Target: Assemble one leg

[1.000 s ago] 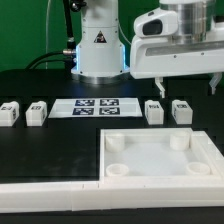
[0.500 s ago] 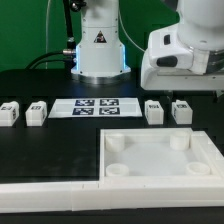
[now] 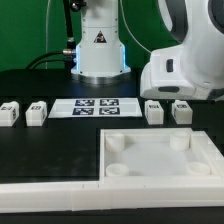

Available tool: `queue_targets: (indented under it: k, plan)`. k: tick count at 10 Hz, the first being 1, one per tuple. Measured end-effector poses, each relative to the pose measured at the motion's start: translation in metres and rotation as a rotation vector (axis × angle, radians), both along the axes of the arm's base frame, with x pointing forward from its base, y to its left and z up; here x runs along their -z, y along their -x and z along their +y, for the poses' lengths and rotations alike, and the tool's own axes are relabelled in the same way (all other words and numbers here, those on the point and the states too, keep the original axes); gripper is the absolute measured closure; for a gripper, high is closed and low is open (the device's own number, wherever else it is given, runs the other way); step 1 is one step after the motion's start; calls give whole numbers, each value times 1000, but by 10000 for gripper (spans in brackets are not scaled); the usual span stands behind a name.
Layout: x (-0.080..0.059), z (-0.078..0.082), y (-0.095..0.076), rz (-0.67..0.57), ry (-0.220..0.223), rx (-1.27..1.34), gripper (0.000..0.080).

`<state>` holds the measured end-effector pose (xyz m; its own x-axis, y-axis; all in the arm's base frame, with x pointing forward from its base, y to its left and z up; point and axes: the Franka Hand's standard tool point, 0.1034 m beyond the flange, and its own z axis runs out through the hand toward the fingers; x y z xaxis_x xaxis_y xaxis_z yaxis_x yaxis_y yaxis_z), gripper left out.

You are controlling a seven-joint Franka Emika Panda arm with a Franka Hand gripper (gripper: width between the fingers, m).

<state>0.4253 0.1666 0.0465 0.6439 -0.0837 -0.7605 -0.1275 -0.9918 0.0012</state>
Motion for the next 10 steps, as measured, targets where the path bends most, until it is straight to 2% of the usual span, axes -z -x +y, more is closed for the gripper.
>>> queue_targets:
  k: [2, 4, 5, 8, 10]
  plan:
    - [19, 7, 26, 12, 10, -10, 150]
    - [30, 7, 39, 0, 14, -12, 150]
    - [33, 6, 44, 7, 15, -14, 150]
    - [34, 6, 45, 7, 15, -13, 150]
    - [34, 6, 45, 7, 15, -13, 396]
